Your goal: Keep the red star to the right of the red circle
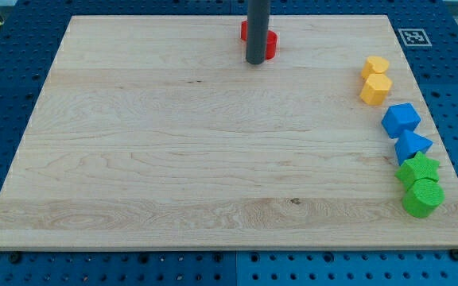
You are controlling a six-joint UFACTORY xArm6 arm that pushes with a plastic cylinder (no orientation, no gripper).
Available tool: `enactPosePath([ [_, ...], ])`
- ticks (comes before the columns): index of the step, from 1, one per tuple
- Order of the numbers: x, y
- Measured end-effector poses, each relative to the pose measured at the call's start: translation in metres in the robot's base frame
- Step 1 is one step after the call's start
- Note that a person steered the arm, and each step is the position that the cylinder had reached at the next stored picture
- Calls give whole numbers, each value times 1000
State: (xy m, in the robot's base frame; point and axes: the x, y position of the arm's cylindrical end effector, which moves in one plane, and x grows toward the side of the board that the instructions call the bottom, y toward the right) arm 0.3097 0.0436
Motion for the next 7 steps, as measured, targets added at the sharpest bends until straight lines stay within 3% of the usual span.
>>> enactPosePath([
  [2, -39, -63],
  [3, -65, -39],
  [5, -70, 40],
  [7, -109, 60],
])
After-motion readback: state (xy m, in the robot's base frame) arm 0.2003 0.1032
